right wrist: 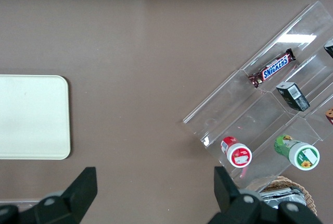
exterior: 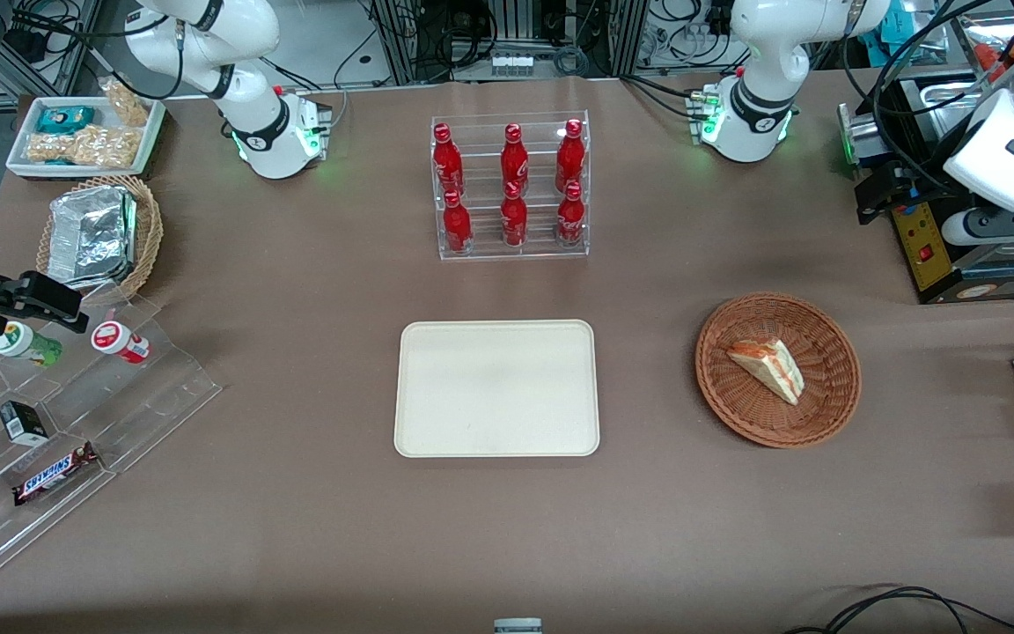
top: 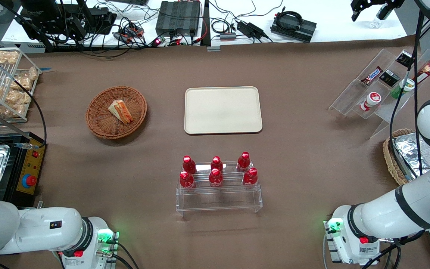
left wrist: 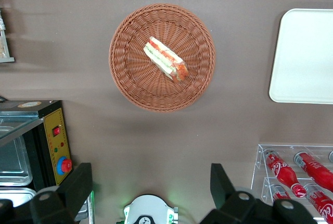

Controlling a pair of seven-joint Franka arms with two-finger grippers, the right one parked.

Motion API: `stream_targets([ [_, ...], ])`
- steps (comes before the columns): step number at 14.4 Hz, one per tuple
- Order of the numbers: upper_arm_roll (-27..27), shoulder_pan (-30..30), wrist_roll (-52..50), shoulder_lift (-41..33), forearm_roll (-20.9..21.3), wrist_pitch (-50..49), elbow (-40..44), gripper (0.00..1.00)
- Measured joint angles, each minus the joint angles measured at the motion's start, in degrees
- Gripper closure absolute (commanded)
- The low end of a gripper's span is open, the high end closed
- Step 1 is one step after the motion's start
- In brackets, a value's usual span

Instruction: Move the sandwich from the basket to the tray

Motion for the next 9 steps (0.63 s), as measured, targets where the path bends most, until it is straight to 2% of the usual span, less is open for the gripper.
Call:
stream_targets([
  [9, 0.1, 1.6, -0.1, 0.4, 0.0, -0.1, -0.3, 0.0],
])
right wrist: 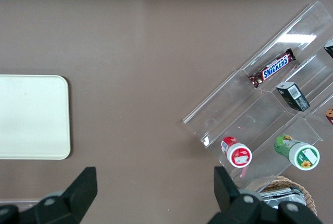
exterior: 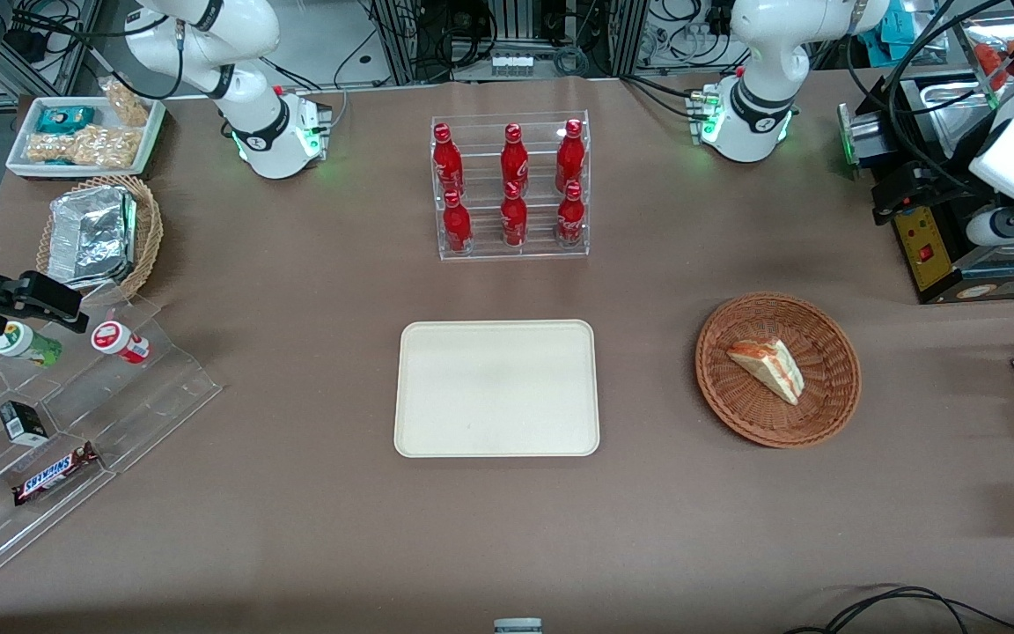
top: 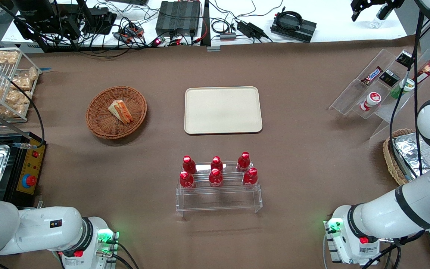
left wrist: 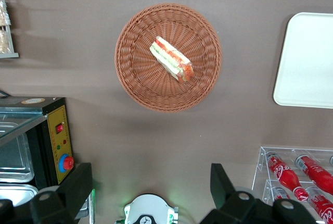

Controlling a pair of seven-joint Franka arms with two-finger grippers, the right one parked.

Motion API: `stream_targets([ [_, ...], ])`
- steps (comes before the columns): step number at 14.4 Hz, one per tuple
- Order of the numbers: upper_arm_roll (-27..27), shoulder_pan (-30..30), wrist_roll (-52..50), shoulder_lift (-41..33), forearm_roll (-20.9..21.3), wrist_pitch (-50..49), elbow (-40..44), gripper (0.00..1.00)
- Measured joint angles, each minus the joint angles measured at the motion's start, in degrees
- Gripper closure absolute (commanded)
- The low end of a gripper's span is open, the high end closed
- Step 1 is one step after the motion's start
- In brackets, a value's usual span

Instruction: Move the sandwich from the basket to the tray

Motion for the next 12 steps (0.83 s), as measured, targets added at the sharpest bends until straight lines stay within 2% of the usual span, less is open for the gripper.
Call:
stream_targets([
  [2, 0.0, 0.1, -2.4, 2.3, 0.0, 0.6, -0.8, 0.0],
  [5, 0.1, 0.3, -8.3, 8.3, 0.1, 6.6, -1.1, 0.0],
  [9, 0.1, 0.3, -20.2, 15.1, 0.1, 14.0, -1.5, 0.0],
  [12, 0.0, 0.3, -26.9, 16.7, 0.1, 29.0, -9.1, 0.0],
])
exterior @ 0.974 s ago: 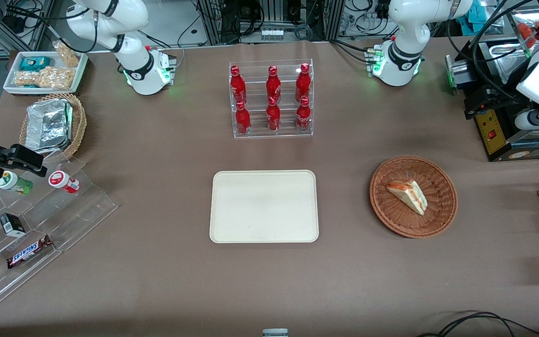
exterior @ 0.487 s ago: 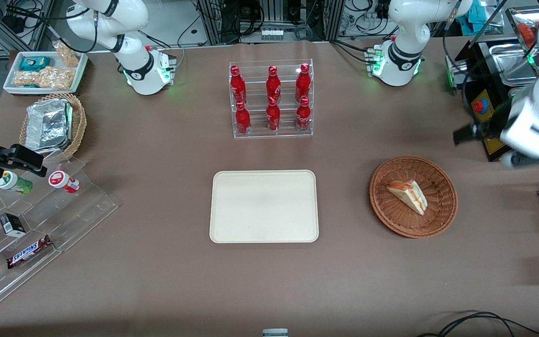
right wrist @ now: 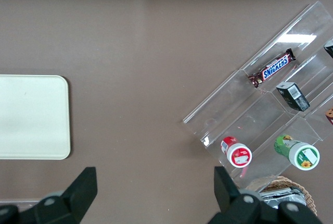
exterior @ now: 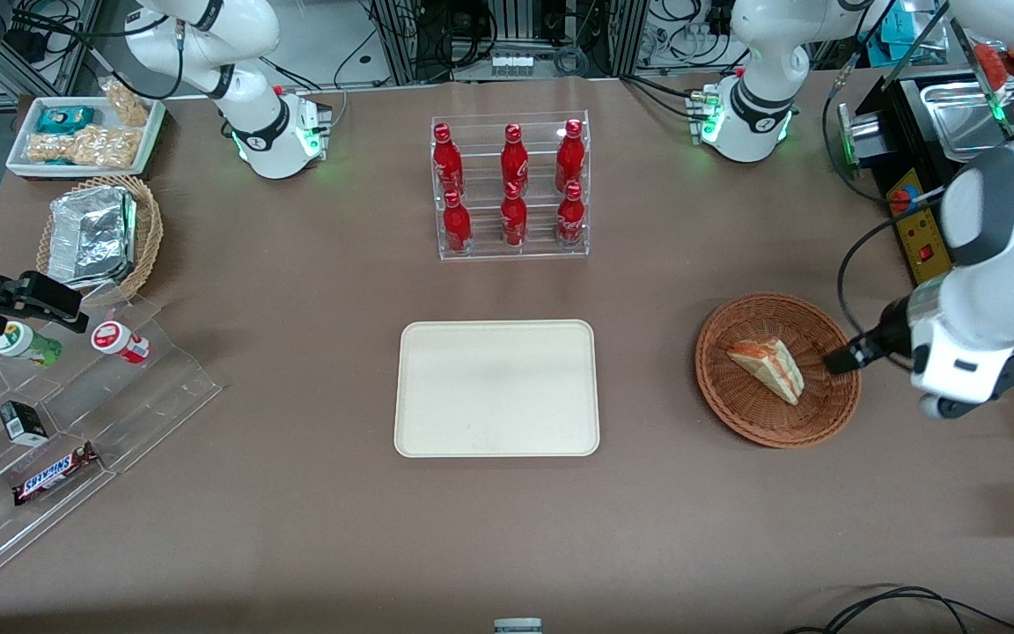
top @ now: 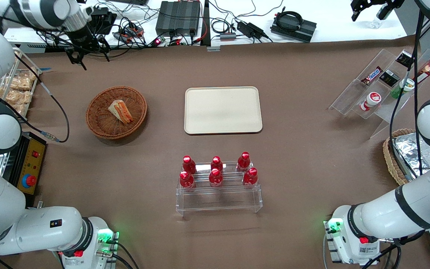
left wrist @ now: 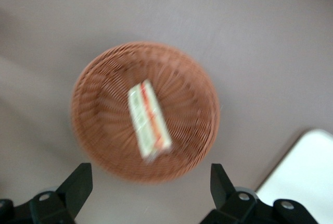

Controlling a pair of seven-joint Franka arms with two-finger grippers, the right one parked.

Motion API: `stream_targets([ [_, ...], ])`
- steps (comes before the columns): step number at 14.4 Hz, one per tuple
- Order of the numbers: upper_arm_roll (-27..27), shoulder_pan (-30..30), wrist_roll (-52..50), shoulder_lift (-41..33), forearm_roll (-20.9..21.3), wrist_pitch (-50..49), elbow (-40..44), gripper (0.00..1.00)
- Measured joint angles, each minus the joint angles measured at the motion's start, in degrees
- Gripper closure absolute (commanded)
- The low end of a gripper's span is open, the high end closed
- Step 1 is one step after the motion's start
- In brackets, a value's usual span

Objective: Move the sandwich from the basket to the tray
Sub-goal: 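Lower the open left gripper over the wrapped sandwich in the basket, then close the left gripper on the sandwich and lift it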

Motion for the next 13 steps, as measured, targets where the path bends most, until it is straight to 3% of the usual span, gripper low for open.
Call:
stream_targets([
  [2, 0.0, 0.0, -4.8, 0.6, 0.0, 14.0, -9.3, 0.0],
  [4, 0.0, 0.0, -9.1, 1.5, 0.0, 21.2, -14.8, 0.0],
  [13, 0.2, 0.0, -11.8, 5.9, 0.0, 22.2, -20.2, 0.0],
])
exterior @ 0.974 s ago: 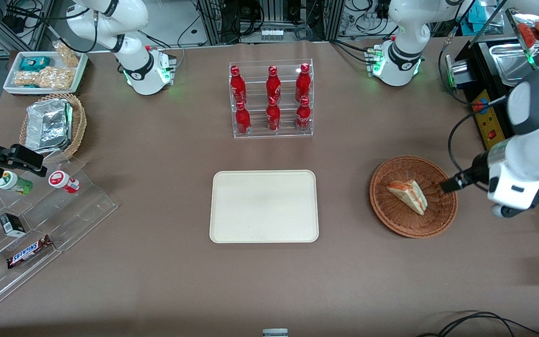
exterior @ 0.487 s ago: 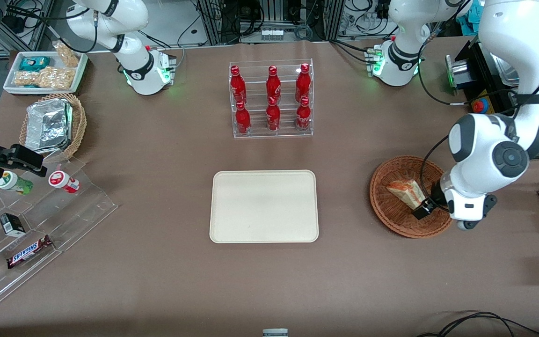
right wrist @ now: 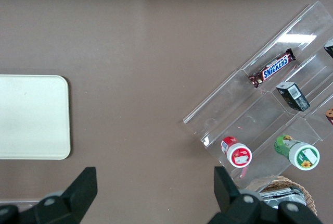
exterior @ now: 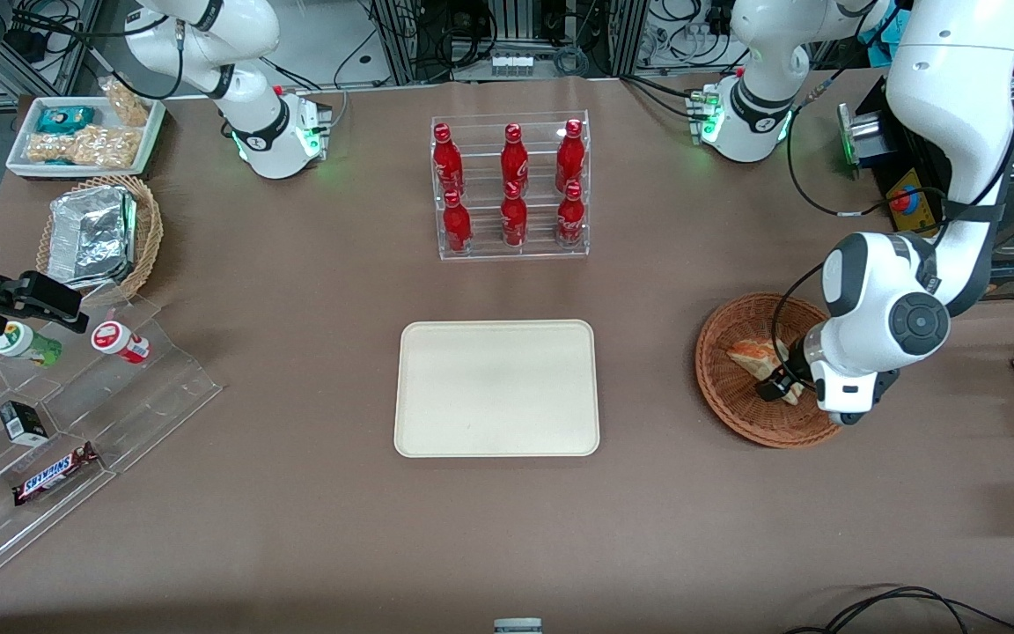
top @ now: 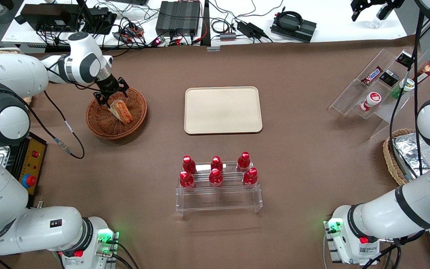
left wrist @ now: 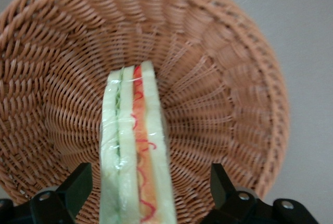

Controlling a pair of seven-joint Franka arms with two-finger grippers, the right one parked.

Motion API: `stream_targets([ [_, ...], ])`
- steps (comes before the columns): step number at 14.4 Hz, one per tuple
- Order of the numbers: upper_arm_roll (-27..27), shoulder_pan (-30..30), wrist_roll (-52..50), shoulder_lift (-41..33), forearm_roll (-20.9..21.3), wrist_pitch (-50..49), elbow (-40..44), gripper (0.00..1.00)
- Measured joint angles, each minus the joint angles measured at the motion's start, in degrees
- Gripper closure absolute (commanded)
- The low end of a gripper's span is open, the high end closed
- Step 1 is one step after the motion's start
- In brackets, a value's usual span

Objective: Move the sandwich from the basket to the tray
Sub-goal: 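Close the left gripper on the sandwich and lift it, then carry the sandwich with the left gripper over the white tray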

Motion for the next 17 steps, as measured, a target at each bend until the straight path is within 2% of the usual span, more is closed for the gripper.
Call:
stream_targets([
  [1, 0.1, 0.0, -0.1, 0.0, 0.0, 0.0, -0.7, 0.03],
  [3, 0.2, 0.1, -0.4, 0.0, 0.0, 0.0, -1.7, 0.56],
  [5, 0.2, 0.2, -2.6, 0.0, 0.0, 0.0, -2.2, 0.86],
  [10, 0.1, 0.2, -4.5, -0.6, 0.0, 0.1, -1.9, 0.96],
  [13, -0.7, -0.6, -4.5, -2.8, 0.0, -5.0, 1.9, 0.95],
  [15, -1.1, -3.8, -4.4, -4.0, 0.1, -12.6, 8.1, 0.95],
  [17, -1.3, -9.9, -4.5, -4.3, 2.2, -15.3, 12.7, 0.94],
])
